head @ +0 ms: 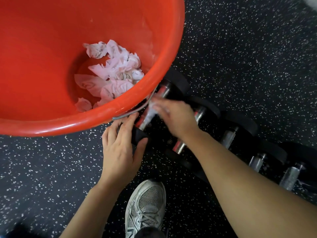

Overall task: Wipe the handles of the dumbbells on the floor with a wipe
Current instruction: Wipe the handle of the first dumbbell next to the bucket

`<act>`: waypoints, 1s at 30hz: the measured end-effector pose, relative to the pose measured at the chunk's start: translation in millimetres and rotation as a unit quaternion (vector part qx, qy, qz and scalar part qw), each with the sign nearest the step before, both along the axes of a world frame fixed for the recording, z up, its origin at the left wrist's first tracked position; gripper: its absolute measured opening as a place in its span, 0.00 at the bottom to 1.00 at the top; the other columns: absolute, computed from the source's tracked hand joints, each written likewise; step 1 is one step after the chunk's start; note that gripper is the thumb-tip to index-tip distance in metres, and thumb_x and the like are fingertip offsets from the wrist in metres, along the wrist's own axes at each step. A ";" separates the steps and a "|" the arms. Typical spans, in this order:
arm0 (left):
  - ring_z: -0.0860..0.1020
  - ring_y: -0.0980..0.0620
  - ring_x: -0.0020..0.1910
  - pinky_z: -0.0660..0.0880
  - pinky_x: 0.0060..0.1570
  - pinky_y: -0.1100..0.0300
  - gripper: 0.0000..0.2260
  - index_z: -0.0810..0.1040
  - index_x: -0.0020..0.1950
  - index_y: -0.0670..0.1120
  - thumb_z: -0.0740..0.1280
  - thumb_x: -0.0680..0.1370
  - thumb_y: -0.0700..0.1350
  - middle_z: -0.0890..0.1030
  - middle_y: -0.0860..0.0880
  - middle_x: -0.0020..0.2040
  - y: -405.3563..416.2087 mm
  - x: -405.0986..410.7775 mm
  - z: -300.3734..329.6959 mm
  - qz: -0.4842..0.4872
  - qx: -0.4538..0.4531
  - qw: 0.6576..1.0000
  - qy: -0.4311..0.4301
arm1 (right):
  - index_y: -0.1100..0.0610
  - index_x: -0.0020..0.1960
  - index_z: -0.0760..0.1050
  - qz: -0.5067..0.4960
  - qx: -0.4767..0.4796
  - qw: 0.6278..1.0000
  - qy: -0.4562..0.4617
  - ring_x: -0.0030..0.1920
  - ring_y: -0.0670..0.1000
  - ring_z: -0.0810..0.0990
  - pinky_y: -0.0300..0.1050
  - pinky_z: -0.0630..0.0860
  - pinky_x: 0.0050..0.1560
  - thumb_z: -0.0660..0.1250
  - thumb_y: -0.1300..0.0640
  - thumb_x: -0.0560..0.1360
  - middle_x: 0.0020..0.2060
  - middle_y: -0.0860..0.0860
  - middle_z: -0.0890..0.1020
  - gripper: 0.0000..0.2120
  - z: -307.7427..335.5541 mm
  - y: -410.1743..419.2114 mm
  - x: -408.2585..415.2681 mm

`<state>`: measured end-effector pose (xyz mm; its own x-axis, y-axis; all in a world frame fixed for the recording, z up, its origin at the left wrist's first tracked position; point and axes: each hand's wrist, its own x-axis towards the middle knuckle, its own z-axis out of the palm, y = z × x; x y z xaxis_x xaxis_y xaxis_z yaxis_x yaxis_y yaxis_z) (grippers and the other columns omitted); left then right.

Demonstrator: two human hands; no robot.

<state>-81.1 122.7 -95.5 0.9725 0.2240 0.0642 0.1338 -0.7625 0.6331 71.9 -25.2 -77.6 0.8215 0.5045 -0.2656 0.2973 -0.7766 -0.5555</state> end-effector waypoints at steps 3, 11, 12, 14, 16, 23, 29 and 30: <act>0.69 0.42 0.72 0.64 0.72 0.40 0.29 0.66 0.81 0.43 0.64 0.81 0.52 0.72 0.50 0.75 0.6 -0.3 0.5 -0.004 0.002 1.000 -0.001 | 0.40 0.72 0.74 -0.111 0.023 0.993 0.005 0.61 0.55 0.84 0.48 0.79 0.60 0.60 0.47 0.85 0.60 0.49 0.86 0.17 -7.1 1.6 11.8; 0.68 0.42 0.71 0.63 0.71 0.41 0.29 0.66 0.79 0.43 0.63 0.81 0.52 0.69 0.53 0.73 -0.2 -0.2 1.2 -0.004 -0.001 1.000 -0.006 | 0.38 0.66 0.76 0.114 -0.040 0.992 0.036 0.54 0.58 0.85 0.50 0.80 0.48 0.60 0.43 0.83 0.54 0.50 0.87 0.13 -1.2 7.1 -27.7; 0.69 0.42 0.71 0.64 0.71 0.40 0.29 0.66 0.79 0.42 0.63 0.81 0.52 0.69 0.53 0.73 -0.3 -0.2 1.0 -0.004 -0.001 1.000 -0.006 | 0.37 0.66 0.77 0.121 -0.047 0.991 0.026 0.53 0.58 0.86 0.49 0.77 0.47 0.60 0.42 0.83 0.52 0.51 0.88 0.14 -0.3 6.6 -22.5; 0.70 0.42 0.71 0.64 0.72 0.41 0.29 0.67 0.80 0.42 0.64 0.81 0.52 0.69 0.53 0.74 0.4 -0.5 1.0 -0.004 -0.001 1.000 -0.005 | 0.36 0.69 0.76 0.062 -0.023 0.998 0.000 0.52 0.58 0.86 0.46 0.76 0.46 0.61 0.43 0.83 0.52 0.52 0.88 0.15 -0.5 2.8 -7.6; 0.70 0.42 0.72 0.64 0.72 0.42 0.29 0.67 0.80 0.43 0.64 0.80 0.53 0.69 0.54 0.75 0.9 -0.7 2.1 -0.005 -0.006 1.000 0.000 | 0.37 0.71 0.74 -0.052 0.004 0.999 -0.011 0.55 0.59 0.86 0.48 0.80 0.53 0.60 0.44 0.84 0.54 0.52 0.88 0.16 -2.9 0.3 8.5; 0.70 0.42 0.72 0.64 0.72 0.42 0.30 0.67 0.80 0.43 0.65 0.80 0.53 0.70 0.54 0.75 0.9 -0.4 3.0 -0.004 -0.005 1.000 -0.001 | 0.35 0.73 0.70 -0.021 -0.024 0.999 -0.004 0.57 0.59 0.84 0.50 0.78 0.53 0.58 0.47 0.85 0.60 0.51 0.85 0.18 4.1 8.1 -11.1; 0.70 0.41 0.72 0.64 0.72 0.39 0.28 0.67 0.79 0.42 0.64 0.80 0.49 0.70 0.53 0.73 -5.1 -0.6 7.4 0.008 -0.029 0.999 -0.012 | 0.39 0.67 0.77 0.108 -0.060 0.989 0.084 0.58 0.56 0.84 0.50 0.80 0.54 0.59 0.45 0.84 0.62 0.45 0.85 0.14 5.6 12.7 -32.4; 0.70 0.40 0.72 0.64 0.72 0.39 0.28 0.67 0.80 0.42 0.64 0.80 0.49 0.70 0.53 0.74 -5.9 -0.6 8.4 0.010 -0.032 0.999 -0.012 | 0.38 0.68 0.76 0.103 -0.020 0.988 0.112 0.59 0.52 0.85 0.51 0.80 0.57 0.59 0.45 0.84 0.64 0.43 0.84 0.15 8.6 8.2 -31.6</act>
